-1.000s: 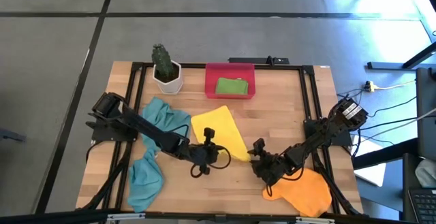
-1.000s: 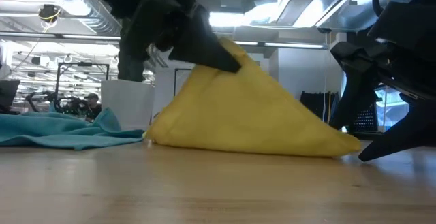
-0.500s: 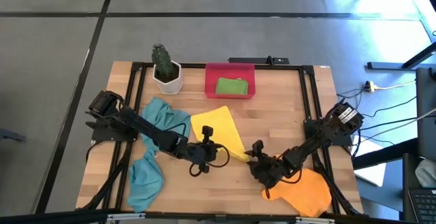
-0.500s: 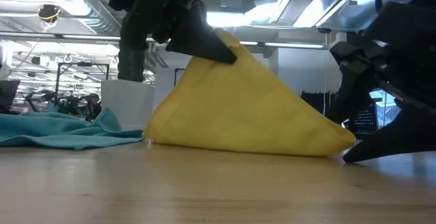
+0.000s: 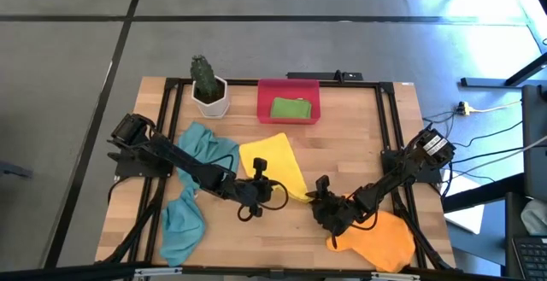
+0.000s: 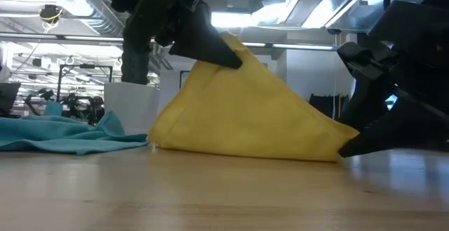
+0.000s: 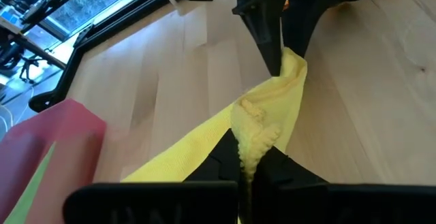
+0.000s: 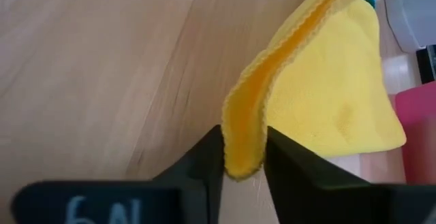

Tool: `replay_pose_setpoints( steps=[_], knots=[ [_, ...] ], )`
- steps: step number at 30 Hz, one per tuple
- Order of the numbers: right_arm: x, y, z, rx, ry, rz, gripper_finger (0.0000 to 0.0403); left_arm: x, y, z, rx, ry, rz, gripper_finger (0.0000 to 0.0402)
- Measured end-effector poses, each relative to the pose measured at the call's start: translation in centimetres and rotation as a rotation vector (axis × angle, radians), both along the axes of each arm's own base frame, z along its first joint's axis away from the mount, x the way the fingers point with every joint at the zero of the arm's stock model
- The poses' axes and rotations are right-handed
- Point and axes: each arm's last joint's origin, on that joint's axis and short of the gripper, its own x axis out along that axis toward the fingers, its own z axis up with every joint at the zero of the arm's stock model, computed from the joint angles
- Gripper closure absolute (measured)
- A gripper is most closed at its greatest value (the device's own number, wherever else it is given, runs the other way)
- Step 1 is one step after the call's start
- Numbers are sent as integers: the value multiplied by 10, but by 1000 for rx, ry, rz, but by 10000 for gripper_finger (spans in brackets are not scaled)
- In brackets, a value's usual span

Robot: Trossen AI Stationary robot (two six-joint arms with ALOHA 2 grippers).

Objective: Fold microfiber towels
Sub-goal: Fold the yellow microfiber towel

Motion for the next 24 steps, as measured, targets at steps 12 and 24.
replay_pose_setpoints(
  steps=[12, 24],
  knots=[
    [13, 12, 19, 14, 92, -26, 396, -14, -16, -9, 45, 111, -62, 401],
    [5, 21, 72, -141, 233, -231, 400, 4, -1, -12, 35, 84, -179, 401]
  ],
)
